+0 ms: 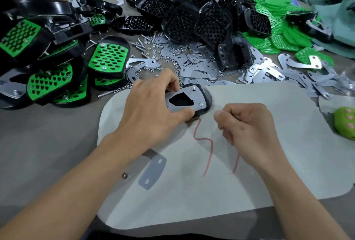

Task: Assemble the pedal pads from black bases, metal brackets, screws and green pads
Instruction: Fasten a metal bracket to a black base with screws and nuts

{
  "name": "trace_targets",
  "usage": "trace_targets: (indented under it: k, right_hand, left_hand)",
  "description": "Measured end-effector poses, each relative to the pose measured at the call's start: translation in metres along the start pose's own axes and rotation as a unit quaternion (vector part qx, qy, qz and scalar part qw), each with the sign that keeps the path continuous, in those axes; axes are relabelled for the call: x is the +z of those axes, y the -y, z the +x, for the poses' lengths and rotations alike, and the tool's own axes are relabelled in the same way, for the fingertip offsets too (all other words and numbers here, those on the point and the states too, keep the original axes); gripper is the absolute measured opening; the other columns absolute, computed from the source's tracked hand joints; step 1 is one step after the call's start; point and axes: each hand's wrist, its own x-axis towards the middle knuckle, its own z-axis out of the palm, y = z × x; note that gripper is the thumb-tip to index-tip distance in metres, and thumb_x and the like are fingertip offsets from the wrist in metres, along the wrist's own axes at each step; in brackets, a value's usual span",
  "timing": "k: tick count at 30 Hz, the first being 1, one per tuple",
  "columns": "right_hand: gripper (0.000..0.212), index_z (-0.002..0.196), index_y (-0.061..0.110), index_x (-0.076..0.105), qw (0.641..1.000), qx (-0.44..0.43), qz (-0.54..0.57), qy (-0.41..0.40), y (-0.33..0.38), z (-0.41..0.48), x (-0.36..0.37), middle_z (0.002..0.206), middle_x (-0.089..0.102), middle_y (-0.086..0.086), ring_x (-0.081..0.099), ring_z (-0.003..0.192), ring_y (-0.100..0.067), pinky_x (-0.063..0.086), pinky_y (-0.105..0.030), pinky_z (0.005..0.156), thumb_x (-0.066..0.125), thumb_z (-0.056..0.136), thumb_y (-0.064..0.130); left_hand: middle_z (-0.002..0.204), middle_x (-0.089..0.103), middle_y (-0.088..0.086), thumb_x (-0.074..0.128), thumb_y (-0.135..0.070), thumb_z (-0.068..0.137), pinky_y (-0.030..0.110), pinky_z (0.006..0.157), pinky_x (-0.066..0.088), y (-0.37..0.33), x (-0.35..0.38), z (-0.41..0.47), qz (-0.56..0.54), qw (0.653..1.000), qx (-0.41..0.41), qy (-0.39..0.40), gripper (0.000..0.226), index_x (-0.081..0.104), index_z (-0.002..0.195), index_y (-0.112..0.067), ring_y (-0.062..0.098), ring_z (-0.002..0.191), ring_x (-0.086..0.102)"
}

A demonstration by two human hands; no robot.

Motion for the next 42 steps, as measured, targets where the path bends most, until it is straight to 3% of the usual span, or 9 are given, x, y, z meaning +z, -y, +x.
trace_targets:
  k: [5, 9, 13, 18, 23, 26, 33, 37, 42]
  right_hand:
    - [0.022, 0.086, 0.029, 0.075, 0.998, -0.044, -0.014, -0.038, 0.010, 0.012, 0.005, 0.064, 0.067, 0.007, 0.056, 0.058, -0.020, 0.053, -0.034, 0.053, 0.068, 0.082, 0.009]
    - [0.020, 0.084, 0.029, 0.079, 0.982, -0.116, -0.148, -0.005, 0.021, 0.024, 0.007, 0.069, 0.063, 0.025, 0.056, 0.067, -0.005, 0.041, -0.011, 0.063, 0.073, 0.081, 0.010]
    - [0.012, 0.082, 0.022, 0.073, 0.916, -0.181, -0.356, 0.040, 0.037, 0.031, 0.008, 0.075, 0.067, 0.007, 0.056, 0.073, -0.016, 0.040, -0.027, 0.069, 0.068, 0.082, 0.011]
    - [0.030, 0.087, 0.021, 0.033, 0.822, -0.257, -0.496, 0.114, 0.049, 0.020, 0.013, 0.083, 0.034, 0.004, 0.037, 0.077, -0.022, 0.014, -0.032, 0.069, 0.055, 0.075, 0.005]
    - [0.017, 0.089, 0.019, 0.029, 0.753, -0.234, -0.603, 0.126, 0.059, 0.016, 0.023, 0.092, 0.057, -0.005, 0.040, 0.078, -0.028, 0.022, -0.038, 0.075, 0.017, 0.078, 0.015]
    - [0.019, 0.077, 0.020, 0.029, 0.747, -0.231, -0.613, 0.110, 0.055, 0.026, 0.021, 0.076, 0.054, -0.001, 0.057, 0.074, -0.029, 0.021, -0.034, 0.062, 0.045, 0.084, 0.014]
    - [0.029, 0.083, 0.025, 0.031, 0.792, -0.258, -0.543, 0.108, 0.050, 0.030, 0.010, 0.061, 0.027, 0.009, 0.021, 0.053, -0.013, 0.017, -0.033, 0.059, 0.054, 0.081, 0.007]
    - [0.029, 0.090, 0.020, 0.032, 0.755, -0.265, -0.582, 0.143, 0.051, 0.029, 0.018, 0.066, 0.031, 0.007, 0.045, 0.069, -0.026, 0.018, -0.035, 0.073, 0.058, 0.079, 0.015]
    - [0.028, 0.081, 0.022, 0.030, 0.722, -0.256, -0.634, 0.106, 0.050, 0.033, 0.021, 0.058, 0.031, 0.005, 0.042, 0.056, -0.025, 0.019, -0.037, 0.071, 0.055, 0.093, 0.021]
  left_hand:
    - [0.087, 0.054, -0.028, 0.072, -0.062, 0.060, 0.012, 0.072, 0.029, -0.001, 0.001, 0.000, -0.007, 1.000, -0.002, -0.002, 0.049, 0.046, 0.094, -0.036, -0.026, 0.097, 0.036]
    - [0.089, 0.055, -0.027, 0.069, -0.068, 0.061, 0.012, 0.072, 0.029, 0.000, 0.001, -0.001, -0.014, 1.000, 0.002, 0.004, 0.050, 0.045, 0.094, -0.037, -0.019, 0.100, 0.038]
    - [0.089, 0.058, -0.023, 0.061, -0.074, 0.057, 0.012, 0.071, 0.029, 0.001, 0.002, 0.001, -0.011, 1.000, 0.001, 0.002, 0.054, 0.045, 0.093, -0.037, -0.017, 0.104, 0.037]
    - [0.086, 0.059, -0.018, 0.083, -0.061, 0.063, 0.015, 0.072, 0.031, 0.003, 0.003, 0.000, -0.011, 1.000, 0.016, -0.005, 0.055, 0.046, 0.092, -0.034, -0.007, 0.098, 0.043]
    - [0.083, 0.058, -0.019, 0.070, -0.071, 0.064, 0.019, 0.073, 0.030, 0.000, 0.003, 0.000, -0.006, 1.000, 0.026, 0.000, 0.052, 0.044, 0.091, -0.035, -0.007, 0.090, 0.046]
    - [0.085, 0.056, -0.022, 0.074, -0.068, 0.064, 0.015, 0.071, 0.029, 0.001, 0.002, -0.001, -0.013, 1.000, 0.015, 0.001, 0.052, 0.044, 0.091, -0.036, -0.016, 0.098, 0.039]
    - [0.087, 0.057, -0.020, 0.083, -0.063, 0.064, 0.014, 0.070, 0.031, 0.003, 0.003, -0.001, -0.006, 1.000, 0.006, 0.005, 0.054, 0.044, 0.092, -0.037, 0.005, 0.083, 0.042]
    - [0.085, 0.056, -0.020, 0.073, -0.070, 0.062, 0.014, 0.073, 0.032, 0.002, 0.003, -0.001, -0.014, 1.000, 0.015, 0.006, 0.053, 0.043, 0.091, -0.036, -0.001, 0.088, 0.046]
    - [0.084, 0.056, -0.020, 0.073, -0.068, 0.063, 0.013, 0.075, 0.031, 0.002, 0.003, -0.002, -0.013, 1.000, 0.020, 0.008, 0.052, 0.044, 0.090, -0.035, -0.007, 0.095, 0.045]
